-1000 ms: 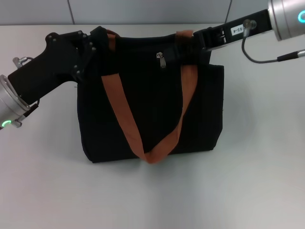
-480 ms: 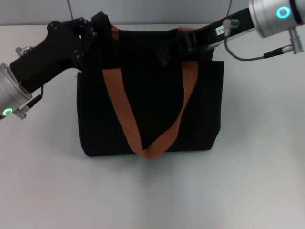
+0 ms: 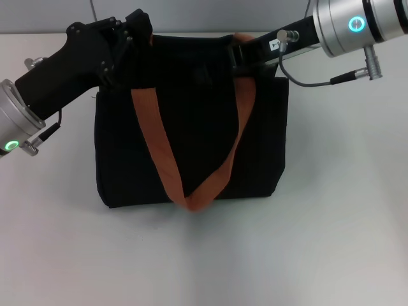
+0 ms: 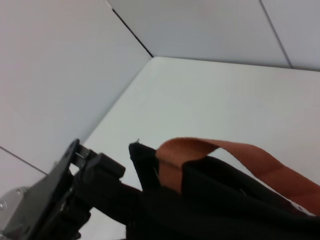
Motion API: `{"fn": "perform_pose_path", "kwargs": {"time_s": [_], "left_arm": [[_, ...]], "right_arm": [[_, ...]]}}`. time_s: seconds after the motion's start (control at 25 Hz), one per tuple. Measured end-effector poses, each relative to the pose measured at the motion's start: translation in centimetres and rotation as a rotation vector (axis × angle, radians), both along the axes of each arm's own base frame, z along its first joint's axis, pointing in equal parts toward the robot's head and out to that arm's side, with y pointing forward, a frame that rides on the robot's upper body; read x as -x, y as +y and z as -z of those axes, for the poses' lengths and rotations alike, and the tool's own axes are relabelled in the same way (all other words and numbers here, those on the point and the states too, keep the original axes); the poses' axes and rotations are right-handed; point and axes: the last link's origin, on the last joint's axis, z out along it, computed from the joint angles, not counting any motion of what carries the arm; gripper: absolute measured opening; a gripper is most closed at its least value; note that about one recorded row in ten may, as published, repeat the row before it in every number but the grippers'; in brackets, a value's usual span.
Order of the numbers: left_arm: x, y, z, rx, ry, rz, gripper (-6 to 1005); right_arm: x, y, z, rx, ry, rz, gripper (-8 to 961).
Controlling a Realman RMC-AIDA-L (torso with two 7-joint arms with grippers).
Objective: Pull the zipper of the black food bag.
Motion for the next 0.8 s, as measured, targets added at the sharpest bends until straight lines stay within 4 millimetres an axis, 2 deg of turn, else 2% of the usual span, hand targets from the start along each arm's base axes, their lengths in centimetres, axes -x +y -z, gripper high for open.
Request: {"fn": "perform_pose_path", "kwargs": {"time_s": [0.8], "left_arm": [[0.15, -0.11, -0.09, -0.005, 0.004, 0.001, 145]], "right_arm": [[-0.41, 0.15, 0.24, -0.010, 0.050, 0.026, 262]]}}
